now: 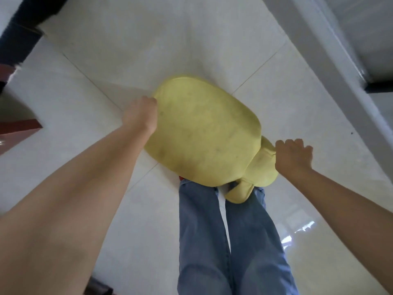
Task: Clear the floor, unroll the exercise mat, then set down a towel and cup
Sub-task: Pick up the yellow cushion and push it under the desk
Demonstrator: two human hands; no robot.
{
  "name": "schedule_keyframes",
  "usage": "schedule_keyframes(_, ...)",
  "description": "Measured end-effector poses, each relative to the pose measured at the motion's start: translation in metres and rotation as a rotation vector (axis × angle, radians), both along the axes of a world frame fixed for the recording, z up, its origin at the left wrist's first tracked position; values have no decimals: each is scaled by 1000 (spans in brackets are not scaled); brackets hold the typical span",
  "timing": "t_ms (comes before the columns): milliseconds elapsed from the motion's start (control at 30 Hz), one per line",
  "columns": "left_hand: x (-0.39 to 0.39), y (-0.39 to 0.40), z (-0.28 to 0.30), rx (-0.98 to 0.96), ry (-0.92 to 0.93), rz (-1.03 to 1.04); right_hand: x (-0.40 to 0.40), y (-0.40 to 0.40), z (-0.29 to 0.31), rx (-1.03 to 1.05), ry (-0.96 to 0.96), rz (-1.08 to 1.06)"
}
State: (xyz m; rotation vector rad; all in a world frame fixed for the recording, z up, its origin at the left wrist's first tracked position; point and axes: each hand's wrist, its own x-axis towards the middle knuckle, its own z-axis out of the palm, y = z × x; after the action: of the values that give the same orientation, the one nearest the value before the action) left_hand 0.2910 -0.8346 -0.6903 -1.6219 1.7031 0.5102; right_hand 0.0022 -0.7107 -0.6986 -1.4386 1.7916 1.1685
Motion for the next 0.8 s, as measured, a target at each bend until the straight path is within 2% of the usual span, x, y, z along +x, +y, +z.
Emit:
schedule_keyframes(100, 4, -3, -8, -16, 14, -33, 5, 3, -5, 23, 11, -42)
schedule_keyframes(200, 11, -5, -10, 0, 22, -88, 16, 1, -8, 24, -28, -233)
schedule_keyframes(333, 13, -1, -13, 66, 20, 9, 19, 6, -12, 69, 6, -373)
schedule_keyframes(467, 17, 12, -14, -11, 113, 42, 16, 13, -20, 9, 55, -447)
schedule_keyframes(633, 27, 17, -12, -91, 190, 270, 7, 22, -6, -30, -200, -526)
schedule_keyframes(700, 31, 20, -11, -53, 154, 319, 8, 21, 3, -32, -260, -563)
schedule_keyframes(800, 43, 38, 5, 12, 23, 375, 15, 27, 21, -4, -303, -503)
